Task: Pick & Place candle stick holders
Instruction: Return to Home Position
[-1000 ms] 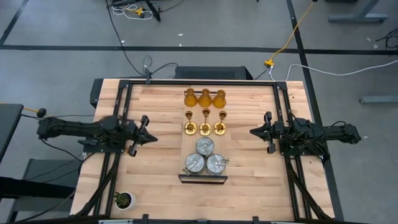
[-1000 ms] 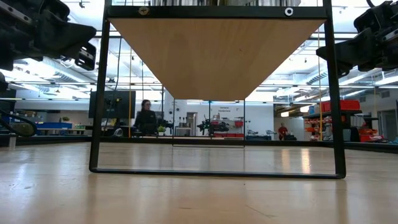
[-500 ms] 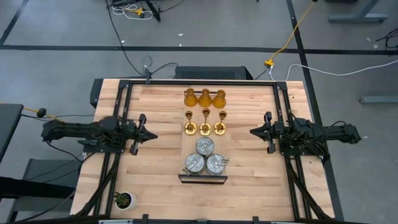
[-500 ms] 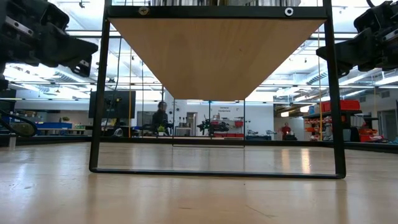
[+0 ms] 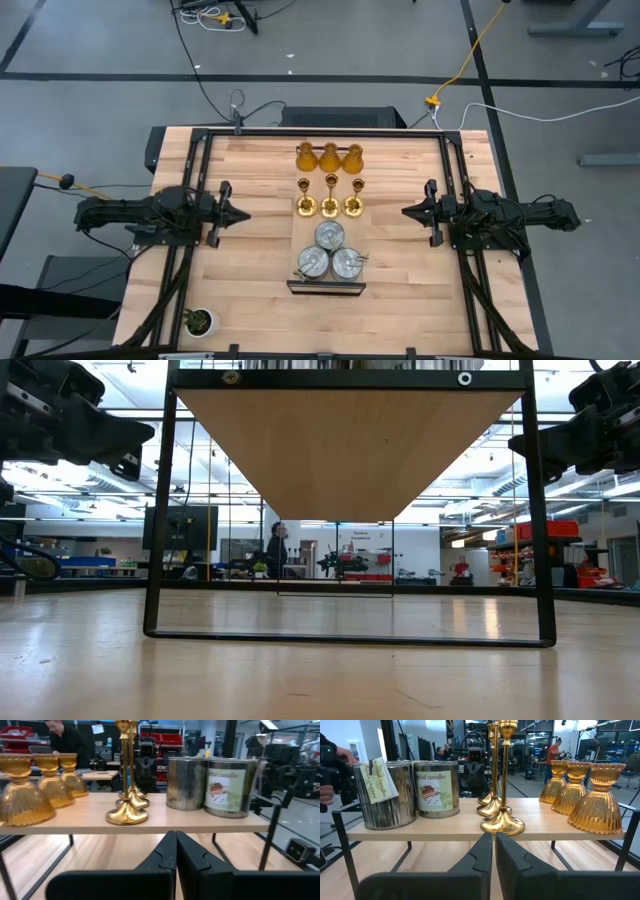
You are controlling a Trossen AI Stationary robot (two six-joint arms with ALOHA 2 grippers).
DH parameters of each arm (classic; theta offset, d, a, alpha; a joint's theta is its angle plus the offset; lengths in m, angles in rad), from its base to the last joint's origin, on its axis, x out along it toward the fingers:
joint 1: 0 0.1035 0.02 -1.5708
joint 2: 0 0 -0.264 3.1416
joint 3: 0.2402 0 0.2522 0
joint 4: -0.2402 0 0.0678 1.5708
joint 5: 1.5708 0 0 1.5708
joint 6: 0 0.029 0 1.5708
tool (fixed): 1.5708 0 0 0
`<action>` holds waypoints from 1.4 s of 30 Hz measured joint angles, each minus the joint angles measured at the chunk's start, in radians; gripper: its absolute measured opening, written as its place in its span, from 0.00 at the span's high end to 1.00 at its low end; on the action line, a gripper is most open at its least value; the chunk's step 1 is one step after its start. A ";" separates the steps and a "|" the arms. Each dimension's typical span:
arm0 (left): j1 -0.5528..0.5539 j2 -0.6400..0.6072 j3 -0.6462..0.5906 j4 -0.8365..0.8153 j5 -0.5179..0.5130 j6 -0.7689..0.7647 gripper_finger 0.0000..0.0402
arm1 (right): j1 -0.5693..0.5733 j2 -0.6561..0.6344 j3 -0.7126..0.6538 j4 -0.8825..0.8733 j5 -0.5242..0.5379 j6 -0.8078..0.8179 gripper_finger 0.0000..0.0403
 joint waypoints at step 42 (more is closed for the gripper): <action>0.000 0.012 -0.002 0.032 -0.028 -0.055 0.98 | 0.000 0.000 0.000 0.000 0.000 0.000 0.93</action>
